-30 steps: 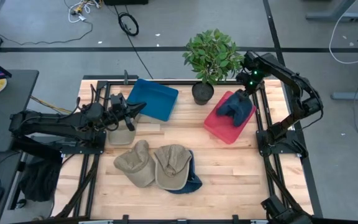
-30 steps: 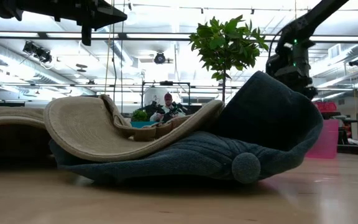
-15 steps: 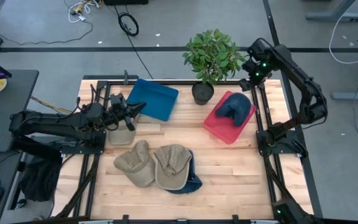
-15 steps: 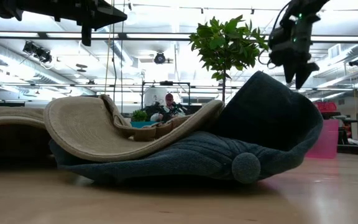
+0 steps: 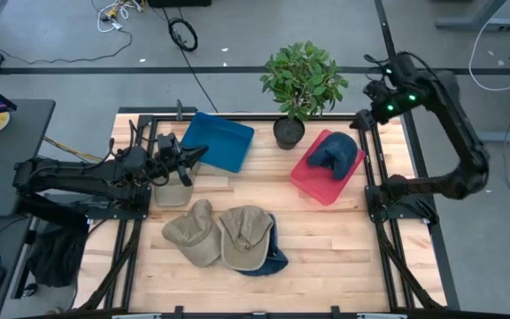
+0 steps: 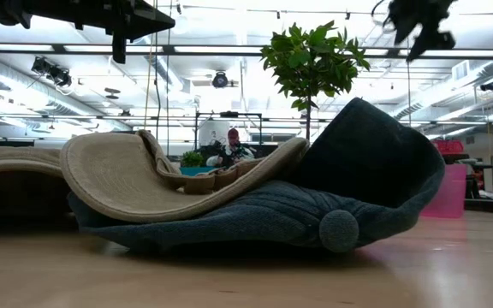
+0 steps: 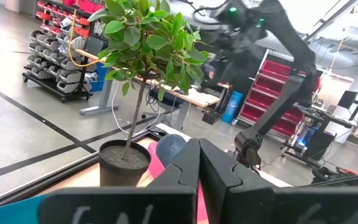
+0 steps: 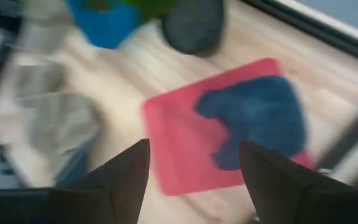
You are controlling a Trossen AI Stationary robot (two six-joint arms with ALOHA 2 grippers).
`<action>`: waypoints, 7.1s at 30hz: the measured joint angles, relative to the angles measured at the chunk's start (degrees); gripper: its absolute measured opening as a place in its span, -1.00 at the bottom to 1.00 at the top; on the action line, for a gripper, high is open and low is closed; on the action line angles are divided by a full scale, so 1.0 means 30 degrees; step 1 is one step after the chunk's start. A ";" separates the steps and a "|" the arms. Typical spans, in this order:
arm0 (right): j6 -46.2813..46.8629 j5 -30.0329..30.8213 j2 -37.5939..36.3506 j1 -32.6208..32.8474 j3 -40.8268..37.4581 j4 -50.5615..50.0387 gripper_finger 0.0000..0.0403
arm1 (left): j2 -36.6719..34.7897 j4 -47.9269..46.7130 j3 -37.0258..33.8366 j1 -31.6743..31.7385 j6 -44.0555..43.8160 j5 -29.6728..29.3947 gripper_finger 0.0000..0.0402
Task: Pick & Place hat
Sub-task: Put the blue cap into the red bin
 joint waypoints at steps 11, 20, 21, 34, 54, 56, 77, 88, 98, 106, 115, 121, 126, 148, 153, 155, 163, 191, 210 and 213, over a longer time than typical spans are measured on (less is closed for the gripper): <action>0.5656 -0.2701 -0.3206 0.4348 -0.0049 0.0944 0.23 | 0.0000 0.0002 0.0000 0.0000 -0.0007 0.0006 -0.96; 1.2621 -0.1834 -0.3634 1.1011 -0.3942 0.9495 0.23 | 0.0000 0.0009 0.0000 0.0000 -0.0014 0.0000 -0.96; 1.3319 -0.1418 -0.3578 1.1948 -0.4710 1.0580 0.23 | 0.0000 0.0009 0.0000 0.0000 -0.0039 0.0000 -0.96; 2.1711 0.3154 -0.2581 2.0273 -1.3874 1.9397 0.19 | -0.0003 -0.0046 -0.0007 0.0000 -0.0852 0.0124 -0.96; 2.6508 0.5243 0.5954 2.3786 -1.3088 2.5211 0.08 | -0.0007 -0.0526 -0.0007 0.0000 -0.0826 0.0149 -0.96; 2.6701 0.5244 0.6636 2.3723 -1.2837 2.5082 0.08 | -0.0007 -0.0560 -0.0007 0.0000 -0.0822 0.0160 -0.96; 2.8959 0.4807 0.9907 2.3709 -1.2808 2.8000 0.06 | -0.0007 -0.0734 -0.0015 0.0000 -0.0787 0.1588 -0.96; 2.8285 0.4830 0.9907 2.3680 -1.2808 2.8157 -0.84 | -0.0007 -0.0733 -0.0022 0.0000 -0.0845 0.1603 -0.96; 2.7691 0.5335 0.9279 2.3680 -1.2749 2.9822 -0.96 | -0.0006 -0.0720 -0.0022 0.0000 -0.0852 0.1603 -0.96; 2.3468 0.8266 0.8807 2.3637 -1.0327 2.7686 -0.96 | -0.0007 -0.0683 -0.0022 0.0000 -0.1537 0.1603 -0.96; 1.7736 1.1309 0.8792 2.3607 -0.7954 2.3071 -0.97 | -0.0007 -0.0593 -0.0022 -0.0007 -0.1865 0.1603 -0.96; 1.4747 1.2455 0.8800 2.3644 -0.6600 2.1991 -0.97 | -0.0007 -0.0393 -0.0022 -0.0007 -0.1872 0.1603 -0.96; 1.1227 1.4521 0.8800 2.3582 -0.5177 2.0392 -0.97 | -0.0007 -0.0399 -0.0022 0.0000 -0.1872 0.1603 -0.96; 0.3993 1.5578 0.8800 2.2928 -0.1031 1.8262 -0.97 | -0.0007 -0.0406 -0.0022 0.0000 -0.1843 0.1599 -0.96; 0.3832 1.5444 0.8497 2.2472 0.0950 1.5383 -0.97 | -0.0007 -0.0406 -0.0015 0.0000 -0.1836 0.1597 -0.96; 0.3984 1.5217 0.7911 2.2371 0.1158 1.5087 -0.97 | -0.0007 -0.0406 -0.0015 0.0000 -0.1821 0.1603 -0.96; 0.5629 1.2048 0.5295 2.2121 0.1175 1.4756 -0.97 | 0.0000 0.0724 0.0007 -0.0015 -0.0116 0.1622 -0.96; 0.9496 0.1528 0.4596 1.9637 -0.2664 2.4368 -0.96 | -0.0007 0.8055 0.0007 -0.0044 1.0019 0.8459 -0.96; 0.7432 1.2252 0.0808 1.9637 -0.3126 3.0390 -0.96 | 0.0000 0.9723 -0.0015 -0.0132 0.9012 0.8408 -0.83; 0.7187 1.2884 0.0530 1.9644 -0.3118 3.1952 -0.96 | -0.0015 1.0397 -0.0007 -0.0138 0.9012 0.8027 -0.70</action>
